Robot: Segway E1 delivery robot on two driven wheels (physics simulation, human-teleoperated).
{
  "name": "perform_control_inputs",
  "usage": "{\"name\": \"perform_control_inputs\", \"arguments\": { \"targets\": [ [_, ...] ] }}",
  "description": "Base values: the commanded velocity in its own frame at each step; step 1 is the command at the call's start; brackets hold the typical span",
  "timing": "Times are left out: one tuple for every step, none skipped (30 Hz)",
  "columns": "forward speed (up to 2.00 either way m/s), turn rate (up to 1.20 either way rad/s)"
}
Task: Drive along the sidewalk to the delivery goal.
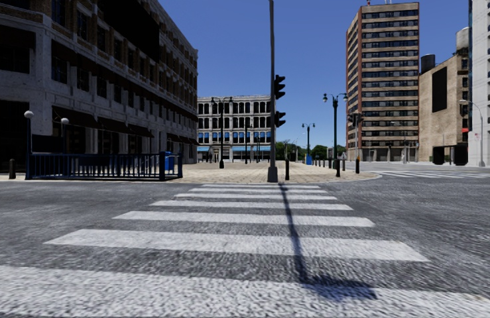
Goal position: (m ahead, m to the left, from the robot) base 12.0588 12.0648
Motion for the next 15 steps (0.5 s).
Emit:
{"name": "perform_control_inputs", "arguments": {
  "targets": [
    [1.77,0.0],
    [1.77,0.0],
    [1.77,0.0],
    [1.77,0.0],
    [1.77,0.0],
    [1.77,0.0],
    [1.77,0.0],
    [1.77,0.0],
    [1.77,0.0],
    [1.77,0.0],
    [1.77,0.0],
    [1.77,0.0],
    [1.77,0.0],
    [1.77,0.0],
    [1.77,0.0]
  ]
}}
